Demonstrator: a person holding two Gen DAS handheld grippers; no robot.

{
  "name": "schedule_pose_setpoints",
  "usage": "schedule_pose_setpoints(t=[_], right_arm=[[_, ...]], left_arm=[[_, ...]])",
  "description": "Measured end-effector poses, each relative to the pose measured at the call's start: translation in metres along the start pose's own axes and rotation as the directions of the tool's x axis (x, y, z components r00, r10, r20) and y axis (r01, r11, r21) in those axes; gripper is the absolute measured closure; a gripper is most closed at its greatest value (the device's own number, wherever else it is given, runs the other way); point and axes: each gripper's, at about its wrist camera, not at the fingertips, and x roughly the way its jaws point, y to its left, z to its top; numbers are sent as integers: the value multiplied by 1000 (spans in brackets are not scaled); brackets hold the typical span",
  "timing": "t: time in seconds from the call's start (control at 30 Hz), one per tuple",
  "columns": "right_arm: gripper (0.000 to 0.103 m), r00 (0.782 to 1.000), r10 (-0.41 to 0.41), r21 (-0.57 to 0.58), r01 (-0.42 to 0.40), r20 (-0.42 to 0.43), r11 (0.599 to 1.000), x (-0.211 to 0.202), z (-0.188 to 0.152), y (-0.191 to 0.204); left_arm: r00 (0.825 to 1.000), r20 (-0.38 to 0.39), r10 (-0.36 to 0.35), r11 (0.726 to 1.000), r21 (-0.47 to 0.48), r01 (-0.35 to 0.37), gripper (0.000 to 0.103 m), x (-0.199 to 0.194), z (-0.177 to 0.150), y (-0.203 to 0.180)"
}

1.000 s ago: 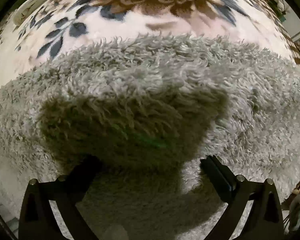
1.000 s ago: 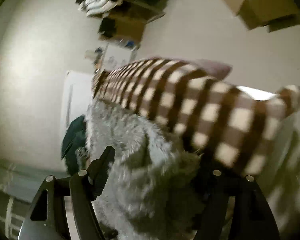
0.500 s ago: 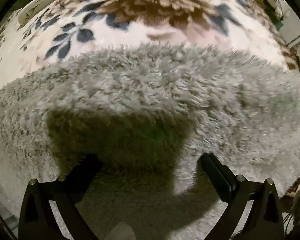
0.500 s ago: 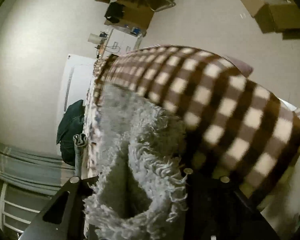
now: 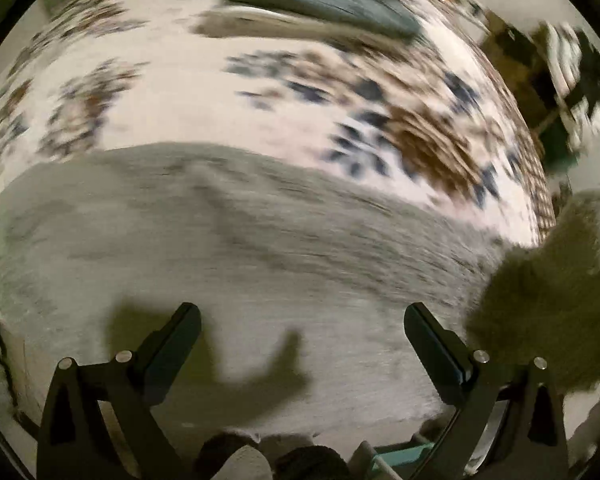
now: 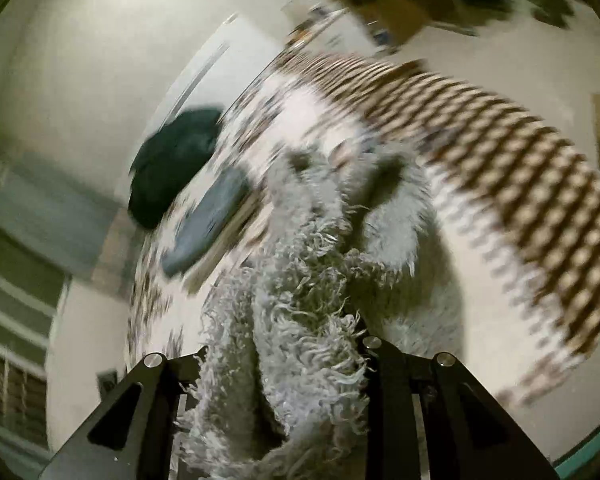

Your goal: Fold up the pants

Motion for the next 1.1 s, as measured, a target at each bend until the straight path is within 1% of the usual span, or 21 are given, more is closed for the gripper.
schedule_pose_setpoints(t=[0.07,0.1,0.17,0.2,0.27,0.3,0.33,0.37,0.4,0.43,0.47,0.53,0.57,0.63,0.67,0.7,0.8,0.87,0.97,1.03,1.1], right_arm=[[76,999,12,-50,-15,-49,999,25,-24,33],[76,996,21,-87,-29,-92,996,46,-44,55],[76,988,28,-135,-48,-151,990,76,-77,80],[76,982,21,-171,-53,-185,984,95,-97,93],[76,966,-30,-257,-37,-255,966,132,-138,115],[73,947,-86,-308,-14,-308,951,157,-163,126],[70,930,-126,-340,1,-346,940,166,-184,135],[66,902,-172,-373,13,-396,928,185,-203,142],[57,879,-200,-397,14,-432,918,197,-215,146],[48,848,-210,-414,-12,-486,910,208,-228,151],[43,826,-198,-416,-47,-527,908,213,-236,156],[41,796,-138,-382,-124,-589,916,209,-238,164],[38,791,-110,-360,-147,-603,921,202,-235,167],[29,804,-95,-331,-131,-587,934,180,-219,164],[28,813,-99,-316,-108,-573,942,170,-210,159],[28,824,-130,-303,-53,-551,952,157,-198,147],[28,838,-217,-283,78,-500,956,135,-166,122],[28,832,-292,-269,180,-472,946,119,-147,93],[28,814,-367,-237,287,-451,928,103,-127,63],[28,813,-399,-217,336,-425,917,88,-117,45],[28,810,-417,-200,366,-412,909,84,-110,35]], left_arm=[[1000,9,14,999,-51,-14,0,-7,0,32],[1000,13,28,996,-83,-27,0,-12,-2,53],[999,20,48,990,-136,-45,0,-17,-5,89],[998,20,62,986,-156,-58,0,-18,-7,104],[995,15,99,977,-191,-94,0,-18,-12,137],[993,5,119,971,-210,-115,0,-17,-15,155],[991,1,134,965,-226,-130,0,-17,-17,165],[990,0,140,960,-247,-136,0,-17,-19,177],[990,-2,140,955,-264,-135,0,-19,-21,188],[989,-5,145,950,-278,-140,0,-20,-22,198],[989,-5,149,948,-284,-144,0,-22,-22,203],[989,10,144,951,-278,-136,0,-26,-19,206],[989,19,145,954,-266,-135,0,-29,-17,204],[991,48,129,969,-221,-115,0,-33,-13,193],[991,55,124,976,-189,-112,0,-34,-10,183],[991,59,119,981,-164,-108,0,-33,-7,174],[997,59,54,995,-92,-48,0,-26,2,138],[1000,17,-18,998,-54,19,0,-11,7,110],[998,-64,-30,999,-16,29,2,17,1,81],[992,-122,-42,999,-9,41,12,32,-11,70],[989,-146,-39,999,-6,38,13,44,-24,65]])
